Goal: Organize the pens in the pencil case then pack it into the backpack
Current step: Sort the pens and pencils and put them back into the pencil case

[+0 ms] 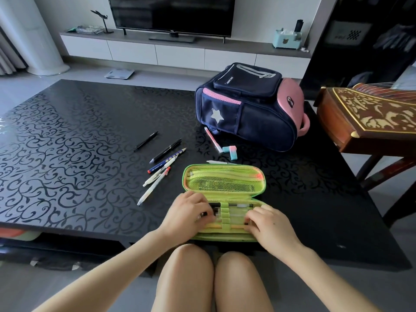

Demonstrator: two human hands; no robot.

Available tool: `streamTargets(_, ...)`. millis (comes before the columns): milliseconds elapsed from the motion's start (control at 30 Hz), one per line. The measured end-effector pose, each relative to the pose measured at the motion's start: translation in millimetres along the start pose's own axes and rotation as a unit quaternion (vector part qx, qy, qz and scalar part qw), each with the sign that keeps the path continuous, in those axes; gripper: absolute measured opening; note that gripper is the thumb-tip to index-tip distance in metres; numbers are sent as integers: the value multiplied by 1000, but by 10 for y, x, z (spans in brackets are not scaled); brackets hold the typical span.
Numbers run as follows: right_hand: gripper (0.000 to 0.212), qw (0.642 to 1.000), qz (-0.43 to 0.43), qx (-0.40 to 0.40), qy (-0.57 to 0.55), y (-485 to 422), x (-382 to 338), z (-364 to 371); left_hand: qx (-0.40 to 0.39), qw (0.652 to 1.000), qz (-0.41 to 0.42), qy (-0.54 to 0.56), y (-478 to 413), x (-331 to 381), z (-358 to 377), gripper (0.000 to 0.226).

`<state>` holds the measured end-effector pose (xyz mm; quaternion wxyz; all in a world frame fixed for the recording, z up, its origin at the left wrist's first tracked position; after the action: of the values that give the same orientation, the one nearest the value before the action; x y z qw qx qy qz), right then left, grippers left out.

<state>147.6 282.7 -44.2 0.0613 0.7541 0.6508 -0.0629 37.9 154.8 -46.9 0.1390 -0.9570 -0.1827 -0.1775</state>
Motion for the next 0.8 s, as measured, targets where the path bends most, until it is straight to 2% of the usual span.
streamTargets(67,7,999,4,-49,-13,-101,39,-87,44,997,-60,-27,64,-291,-191,23)
streamTargets(100,13,997,7,-54,-45,-183,56,-155,61,992,-100,-43,91,-467,-285,20)
streamTargets(167,20,995,25,-11,-94,-444,102,-336,74,978,-180,-79,120,-798,-433,11)
streamTargets(233,24,995,48,36,-81,-755,181,-436,65,967,-226,-93,105,-981,-493,9)
streamTargets(300,34,996,91,-3,-27,-1093,299,-349,59,968,-233,-75,42,-1056,-516,12)
streamTargets(367,37,988,138,-63,22,-1334,462,-224,57,968,-243,-25,-62,-1094,-502,19)
streamTargets(433,35,982,173,-78,23,-1459,611,-174,28,959,-277,41,-234,-1143,-411,33)
streamTargets(500,32,979,192,-69,-6,-1519,706,-193,-44,936,-330,116,-422,-1200,-228,49)
streamTargets(567,28,975,202,-81,-37,-1535,795,-200,-69,903,-367,211,-590,-1277,-78,55)
streamTargets(667,33,973,191,-60,-113,-1492,922,-312,-57,865,-344,361,-735,-1312,-72,37)
streamTargets(733,30,959,180,-16,-218,-1426,1033,-470,-69,857,-264,438,-757,-1181,-196,30)
streamTargets(800,19,930,156,2,-332,-1355,1089,-610,-121,860,-170,467,-698,-944,-337,35)
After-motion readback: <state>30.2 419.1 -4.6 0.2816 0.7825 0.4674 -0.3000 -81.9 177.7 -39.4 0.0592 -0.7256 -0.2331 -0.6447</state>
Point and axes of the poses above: each hand's wrist, its own y-axis away from the middle knuckle, its own z-axis out of the palm, x = y × z, the point moved 8 cm from there along -y, towards the middle knuckle, and after that the axes turned 9 degrees about -x, right-handed, at the moved point
